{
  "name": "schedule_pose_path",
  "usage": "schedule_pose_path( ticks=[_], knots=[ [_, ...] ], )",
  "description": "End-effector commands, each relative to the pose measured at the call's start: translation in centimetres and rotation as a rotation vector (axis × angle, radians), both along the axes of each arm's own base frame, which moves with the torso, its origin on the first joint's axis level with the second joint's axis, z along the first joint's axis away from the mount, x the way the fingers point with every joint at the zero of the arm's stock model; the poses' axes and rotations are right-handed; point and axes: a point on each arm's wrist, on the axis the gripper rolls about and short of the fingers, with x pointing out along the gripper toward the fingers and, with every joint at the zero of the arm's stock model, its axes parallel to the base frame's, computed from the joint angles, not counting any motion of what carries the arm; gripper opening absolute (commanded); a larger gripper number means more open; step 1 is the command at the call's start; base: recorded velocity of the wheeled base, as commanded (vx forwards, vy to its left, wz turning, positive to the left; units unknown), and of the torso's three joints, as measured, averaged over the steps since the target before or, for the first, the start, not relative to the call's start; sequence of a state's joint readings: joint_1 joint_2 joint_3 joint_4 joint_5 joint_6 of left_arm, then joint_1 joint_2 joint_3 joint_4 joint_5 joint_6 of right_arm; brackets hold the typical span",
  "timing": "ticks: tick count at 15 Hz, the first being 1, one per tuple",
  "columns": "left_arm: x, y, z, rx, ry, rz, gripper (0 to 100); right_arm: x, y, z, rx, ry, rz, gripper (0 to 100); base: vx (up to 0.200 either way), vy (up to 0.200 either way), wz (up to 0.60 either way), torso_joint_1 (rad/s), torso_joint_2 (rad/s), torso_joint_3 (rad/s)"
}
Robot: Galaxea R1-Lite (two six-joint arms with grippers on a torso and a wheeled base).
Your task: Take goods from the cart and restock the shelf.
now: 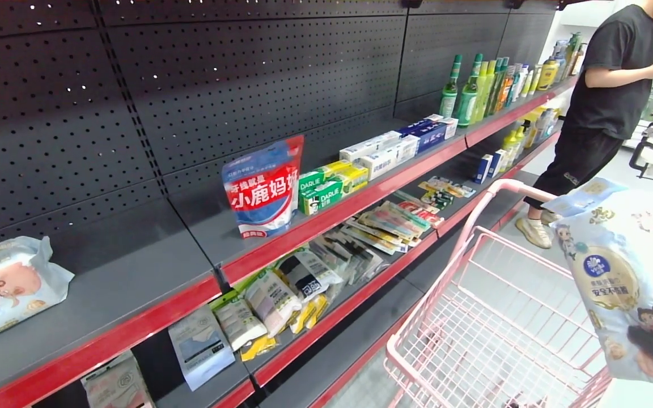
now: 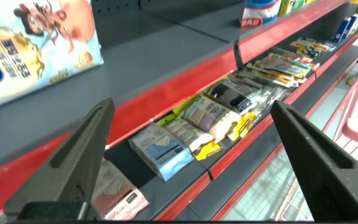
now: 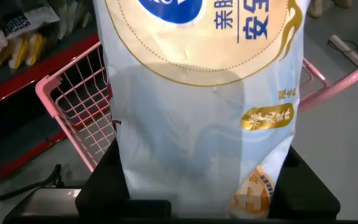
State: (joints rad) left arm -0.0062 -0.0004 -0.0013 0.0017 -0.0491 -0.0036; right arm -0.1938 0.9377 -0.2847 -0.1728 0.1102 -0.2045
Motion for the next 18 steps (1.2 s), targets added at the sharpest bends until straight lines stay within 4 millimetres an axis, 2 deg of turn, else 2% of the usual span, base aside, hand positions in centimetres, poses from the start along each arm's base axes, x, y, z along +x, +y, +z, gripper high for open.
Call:
schedule_pose_path(
  ticks=[1,18],
  knots=[
    [0.0,0.0,0.01,-0.001,0.0,0.0,100,-0.67,0.14,-0.3,-0.011,-0.01,0.005,0,0.0,0.0,0.0,0.173,-0.39,-0.212],
    [0.0,0.0,0.01,-0.001,0.0,0.0,100,-1.53,0.24,-1.1,-0.076,0.0,0.03,0,0.0,0.0,0.0,0.152,-0.33,-0.181]
  ],
)
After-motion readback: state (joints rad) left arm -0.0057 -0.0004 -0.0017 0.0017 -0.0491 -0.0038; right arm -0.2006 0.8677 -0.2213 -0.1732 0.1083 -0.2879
